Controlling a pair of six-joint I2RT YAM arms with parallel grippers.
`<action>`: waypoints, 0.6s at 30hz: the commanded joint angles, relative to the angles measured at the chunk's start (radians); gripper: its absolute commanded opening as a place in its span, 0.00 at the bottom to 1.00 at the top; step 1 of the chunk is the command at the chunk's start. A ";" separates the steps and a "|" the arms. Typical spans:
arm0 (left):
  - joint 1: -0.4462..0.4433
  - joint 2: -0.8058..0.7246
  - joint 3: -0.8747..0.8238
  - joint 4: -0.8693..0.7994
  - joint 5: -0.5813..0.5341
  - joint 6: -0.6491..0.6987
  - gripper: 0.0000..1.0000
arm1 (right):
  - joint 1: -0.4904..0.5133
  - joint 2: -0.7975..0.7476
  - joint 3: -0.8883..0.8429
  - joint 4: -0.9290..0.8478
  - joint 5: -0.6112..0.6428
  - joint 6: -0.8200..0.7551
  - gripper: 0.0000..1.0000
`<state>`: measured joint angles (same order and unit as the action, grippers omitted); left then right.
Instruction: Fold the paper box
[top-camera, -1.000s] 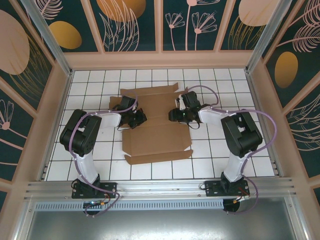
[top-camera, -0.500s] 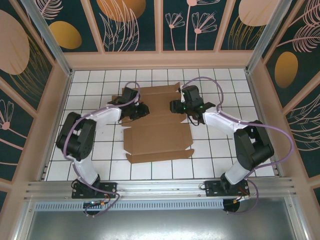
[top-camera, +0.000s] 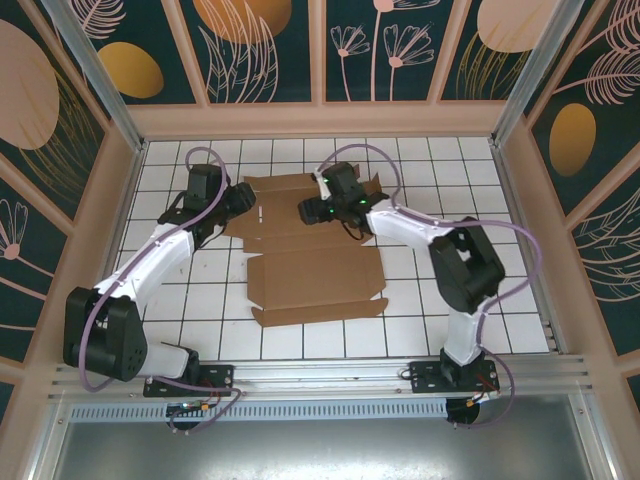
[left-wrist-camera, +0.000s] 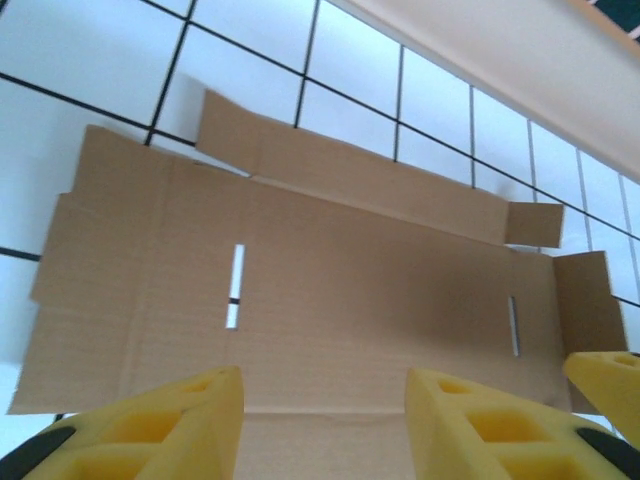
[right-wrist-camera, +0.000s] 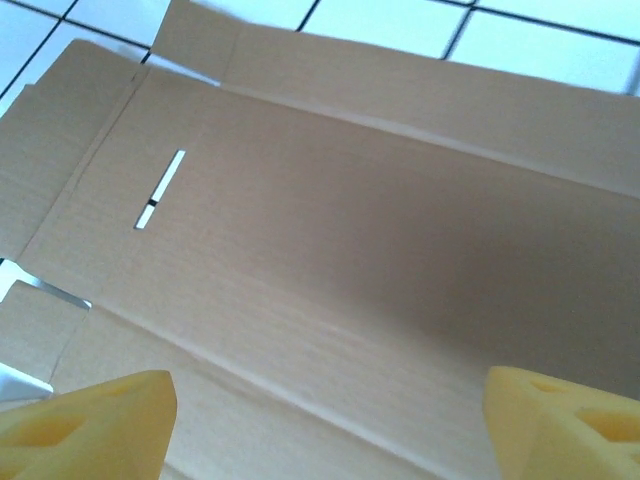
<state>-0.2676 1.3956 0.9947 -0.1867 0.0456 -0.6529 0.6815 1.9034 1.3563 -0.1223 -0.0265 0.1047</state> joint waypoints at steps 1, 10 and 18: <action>-0.002 -0.010 -0.015 -0.004 -0.046 0.028 0.47 | 0.015 0.112 0.094 -0.109 0.032 -0.005 0.81; -0.001 0.005 -0.014 0.038 0.016 0.018 0.53 | 0.029 0.296 0.174 -0.229 0.193 0.027 0.85; -0.001 0.082 0.058 0.012 0.051 0.020 0.55 | -0.021 0.238 -0.020 -0.200 0.130 0.071 0.83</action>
<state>-0.2676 1.4387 0.9993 -0.1680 0.0746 -0.6430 0.7033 2.1448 1.4590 -0.2230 0.1184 0.1322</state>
